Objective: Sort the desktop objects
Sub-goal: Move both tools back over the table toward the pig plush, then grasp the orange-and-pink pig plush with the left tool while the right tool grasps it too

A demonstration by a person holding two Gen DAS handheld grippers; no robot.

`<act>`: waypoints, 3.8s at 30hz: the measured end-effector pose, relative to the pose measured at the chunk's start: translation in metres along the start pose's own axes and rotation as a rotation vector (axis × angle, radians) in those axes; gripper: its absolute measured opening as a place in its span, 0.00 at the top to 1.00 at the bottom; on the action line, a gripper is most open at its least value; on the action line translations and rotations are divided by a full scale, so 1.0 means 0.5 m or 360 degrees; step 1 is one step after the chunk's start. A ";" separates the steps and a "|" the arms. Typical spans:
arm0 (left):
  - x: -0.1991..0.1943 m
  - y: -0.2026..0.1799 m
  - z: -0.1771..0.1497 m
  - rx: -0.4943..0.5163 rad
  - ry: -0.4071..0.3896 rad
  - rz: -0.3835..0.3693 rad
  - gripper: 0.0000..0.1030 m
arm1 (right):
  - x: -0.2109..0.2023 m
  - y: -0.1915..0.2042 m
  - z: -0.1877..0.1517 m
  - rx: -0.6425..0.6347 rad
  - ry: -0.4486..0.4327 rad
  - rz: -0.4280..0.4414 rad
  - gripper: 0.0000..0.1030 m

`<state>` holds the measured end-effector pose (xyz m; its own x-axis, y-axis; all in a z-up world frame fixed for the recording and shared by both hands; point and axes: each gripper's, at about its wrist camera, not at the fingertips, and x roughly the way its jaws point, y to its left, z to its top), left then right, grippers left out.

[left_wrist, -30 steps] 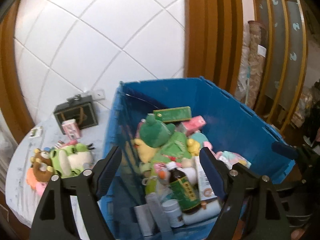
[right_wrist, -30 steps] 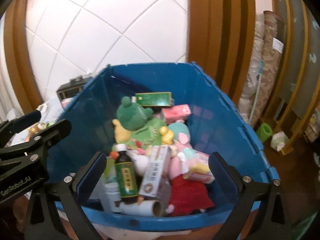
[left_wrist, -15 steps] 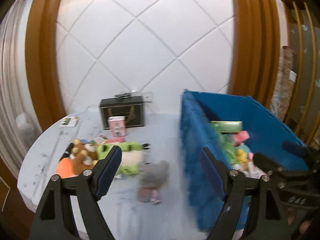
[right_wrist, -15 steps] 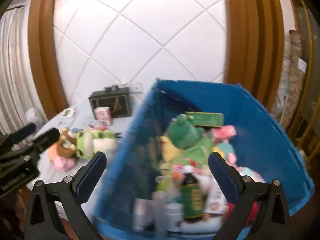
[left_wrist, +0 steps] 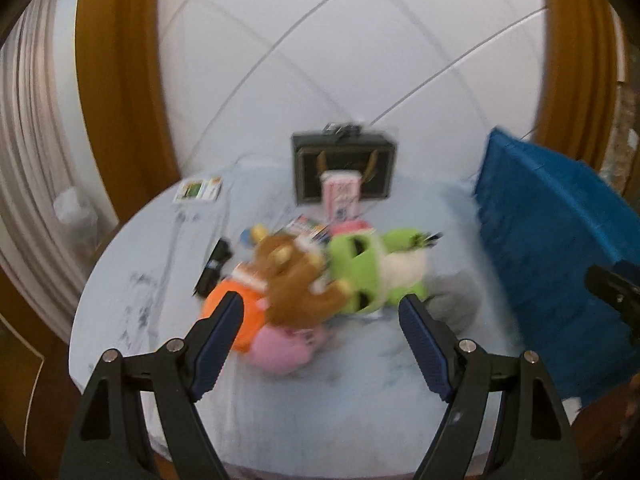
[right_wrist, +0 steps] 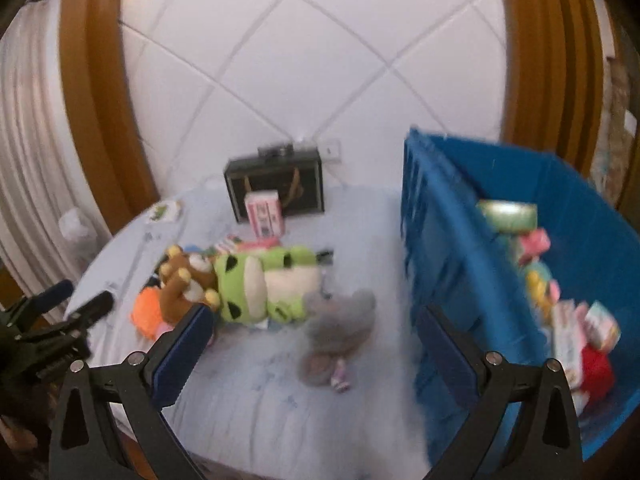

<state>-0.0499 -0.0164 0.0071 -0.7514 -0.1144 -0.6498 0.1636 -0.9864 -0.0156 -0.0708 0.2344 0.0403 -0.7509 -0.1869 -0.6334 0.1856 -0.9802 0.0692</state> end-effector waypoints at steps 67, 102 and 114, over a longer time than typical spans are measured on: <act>0.500 0.307 -0.150 0.0948 0.0490 -0.0765 0.30 | 0.554 0.486 -0.272 0.0478 0.0693 0.0029 0.27; 0.480 0.305 -0.154 0.1032 0.0512 -0.0839 0.06 | 0.512 0.463 -0.282 0.0567 0.0659 0.0119 0.03; 0.323 0.298 -0.088 0.1050 0.0220 -0.0915 0.22 | 0.384 0.473 -0.240 0.0507 0.0487 0.0050 0.28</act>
<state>-0.1187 -0.1766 -0.1338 -0.5129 0.3933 -0.7630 -0.6498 -0.7588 0.0456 -0.0949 -0.0256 -0.1572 -0.5169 -0.2357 -0.8229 -0.0353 -0.9547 0.2956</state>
